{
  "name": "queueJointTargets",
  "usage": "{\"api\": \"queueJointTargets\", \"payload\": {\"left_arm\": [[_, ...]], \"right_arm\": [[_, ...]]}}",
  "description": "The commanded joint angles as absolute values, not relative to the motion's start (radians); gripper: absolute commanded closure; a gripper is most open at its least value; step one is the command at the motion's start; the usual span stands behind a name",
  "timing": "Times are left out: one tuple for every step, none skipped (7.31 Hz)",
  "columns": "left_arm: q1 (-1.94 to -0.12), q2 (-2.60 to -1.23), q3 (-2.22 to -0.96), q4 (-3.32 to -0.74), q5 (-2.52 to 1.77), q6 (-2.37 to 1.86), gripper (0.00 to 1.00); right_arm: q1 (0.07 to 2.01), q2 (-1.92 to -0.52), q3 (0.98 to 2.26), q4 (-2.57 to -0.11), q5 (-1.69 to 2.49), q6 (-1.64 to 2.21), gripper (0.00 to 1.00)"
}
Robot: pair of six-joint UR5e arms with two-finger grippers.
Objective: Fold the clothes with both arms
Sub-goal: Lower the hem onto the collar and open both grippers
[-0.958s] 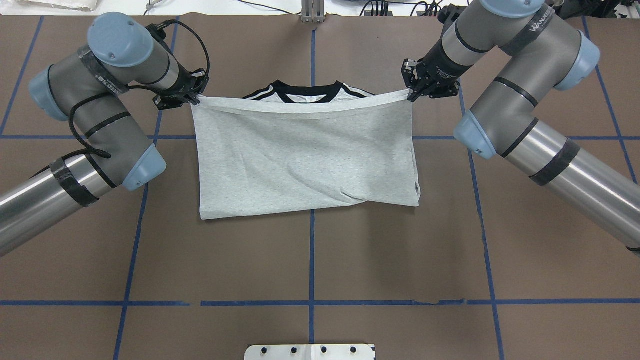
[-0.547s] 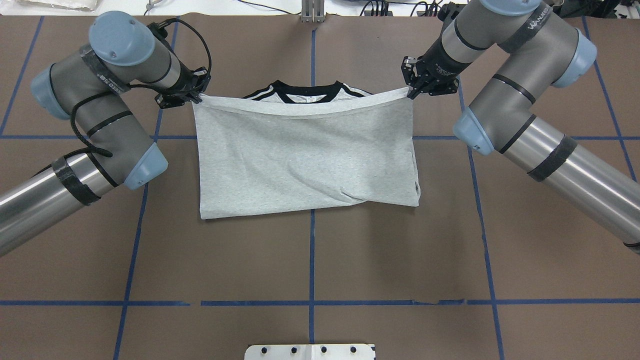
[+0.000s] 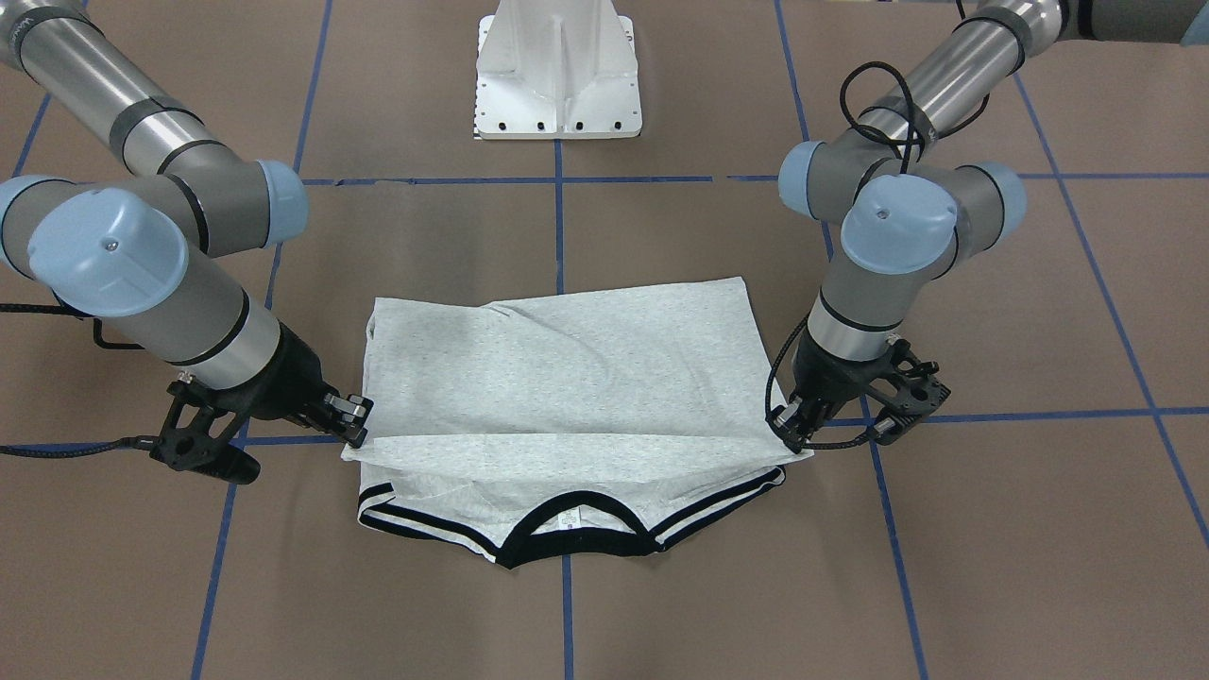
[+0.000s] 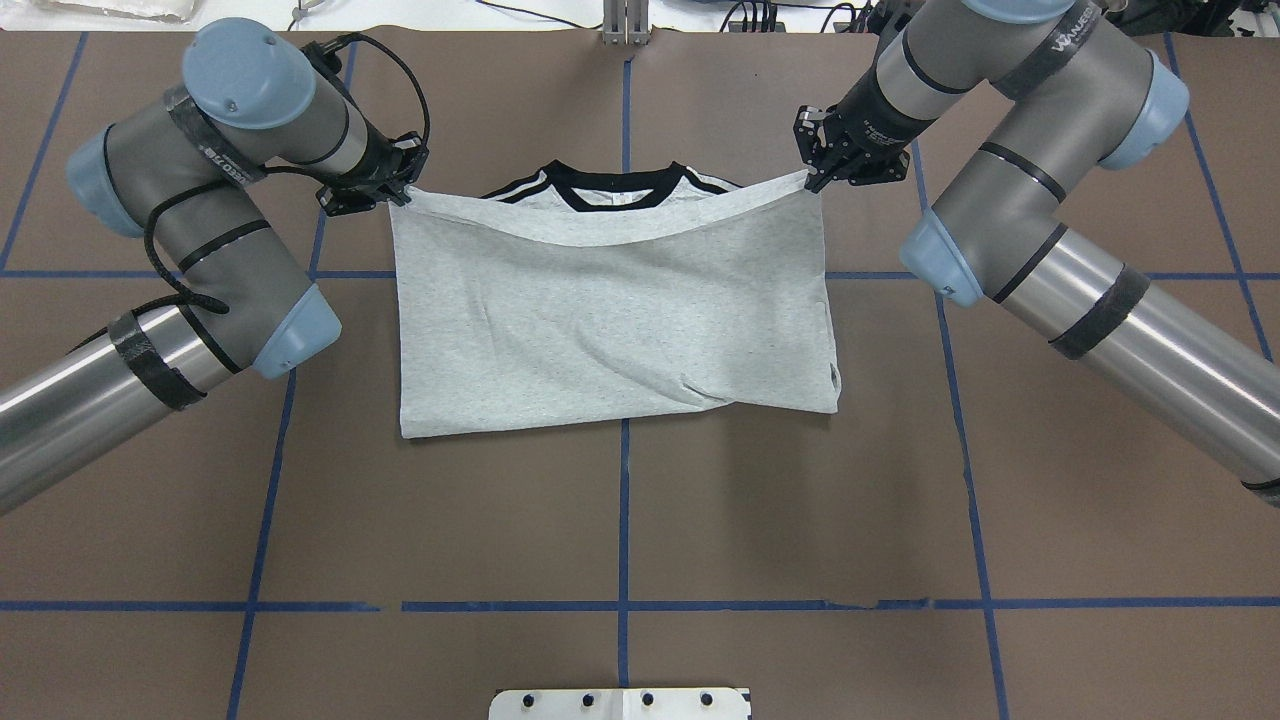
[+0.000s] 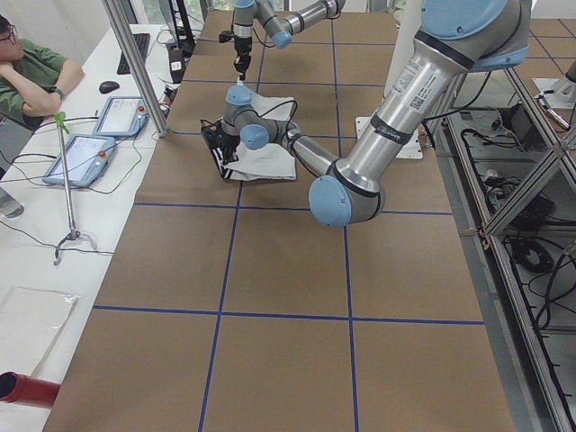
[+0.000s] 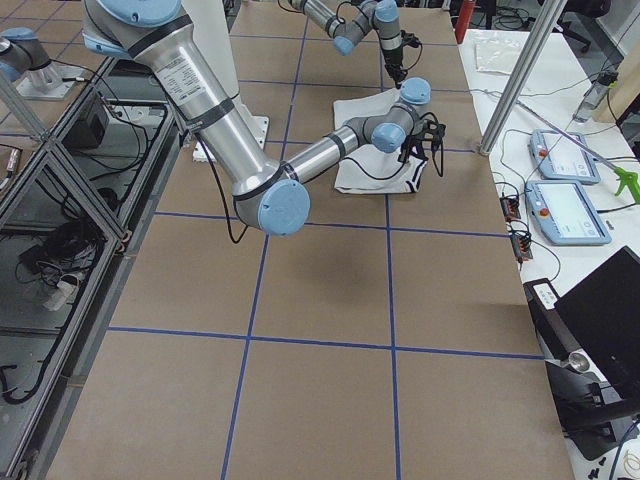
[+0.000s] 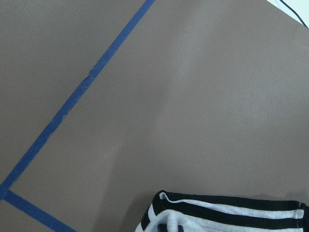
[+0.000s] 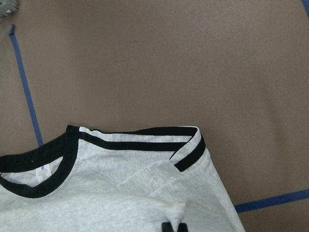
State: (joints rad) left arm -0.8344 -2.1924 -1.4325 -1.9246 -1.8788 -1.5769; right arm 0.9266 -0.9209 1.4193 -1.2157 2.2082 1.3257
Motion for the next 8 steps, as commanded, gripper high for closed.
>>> {"api": "queueJointTargets", "payload": {"left_arm": [[-0.833, -2.191, -1.433, -1.927, -1.878, -1.575, 0.16], [-0.833, -2.189, -1.433, -1.924, -1.876, -1.574, 0.01], [-0.834, -2.186, -1.433, -1.921, -1.876, -1.562, 0.01], [-0.839, -2.181, -1.433, -1.919, -1.873, -1.56, 0.01], [-0.839, -2.18, -1.448, -1.913, -1.875, -1.56, 0.01], [-0.845, -2.177, -1.465, -1.911, -1.875, -1.56, 0.01], [-0.845, -2.171, -1.471, -1.911, -1.876, -1.56, 0.01], [-0.847, -2.171, -1.474, -1.91, -1.875, -1.562, 0.01]], "right_arm": [[0.925, -0.922, 1.417, -1.213, 2.204, 1.322, 0.01], [0.927, -0.926, 1.414, -1.212, 2.204, 1.316, 0.0], [0.939, -0.93, 1.413, -1.212, 2.21, 1.249, 0.0], [0.94, -0.933, 1.426, -1.212, 2.217, 1.238, 0.0], [0.937, -0.969, 1.487, -1.212, 2.218, 1.242, 0.0], [0.895, -1.055, 1.596, -1.213, 2.204, 1.244, 0.0], [0.858, -1.13, 1.671, -1.213, 2.186, 1.252, 0.0], [0.806, -1.176, 1.722, -1.213, 2.137, 1.303, 0.0]]}}
